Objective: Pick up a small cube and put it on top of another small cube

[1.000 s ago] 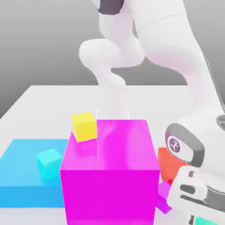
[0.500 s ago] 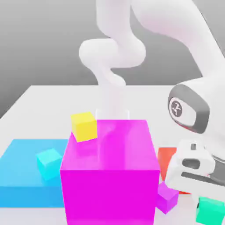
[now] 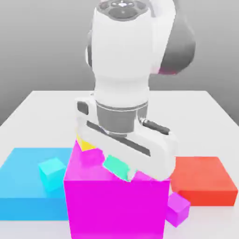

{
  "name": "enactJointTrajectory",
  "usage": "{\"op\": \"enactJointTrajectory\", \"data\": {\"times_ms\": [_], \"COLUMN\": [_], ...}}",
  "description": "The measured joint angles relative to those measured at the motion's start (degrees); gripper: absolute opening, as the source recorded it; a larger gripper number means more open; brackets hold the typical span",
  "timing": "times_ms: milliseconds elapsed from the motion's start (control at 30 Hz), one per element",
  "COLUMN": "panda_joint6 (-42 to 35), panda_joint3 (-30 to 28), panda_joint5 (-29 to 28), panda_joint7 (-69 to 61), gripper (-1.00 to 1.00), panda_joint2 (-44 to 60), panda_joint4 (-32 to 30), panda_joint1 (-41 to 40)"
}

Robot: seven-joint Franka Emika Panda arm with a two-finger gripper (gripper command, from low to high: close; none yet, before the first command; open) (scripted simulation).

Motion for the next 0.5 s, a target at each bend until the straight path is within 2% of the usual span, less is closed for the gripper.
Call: {"op": "enactJointTrajectory", "data": {"times_ms": [200,367,400,500], "panda_joint6": [4.9,14.2,16.0,16.0], "panda_joint3": [-5.4,-5.8,-5.8,-5.8], "panda_joint5": [1.5,1.2,1.1,1.1], "panda_joint7": [9.6,13.3,13.4,13.4], "gripper": [-1.0,-1.0,1.0,1.0], "panda_joint2": [-10.3,-5.2,-3.9,-3.9], "panda_joint4": [-12.3,-16.7,-17.1,-17.1], "panda_joint1": [-7.9,-9.4,-9.4,-9.4]}}
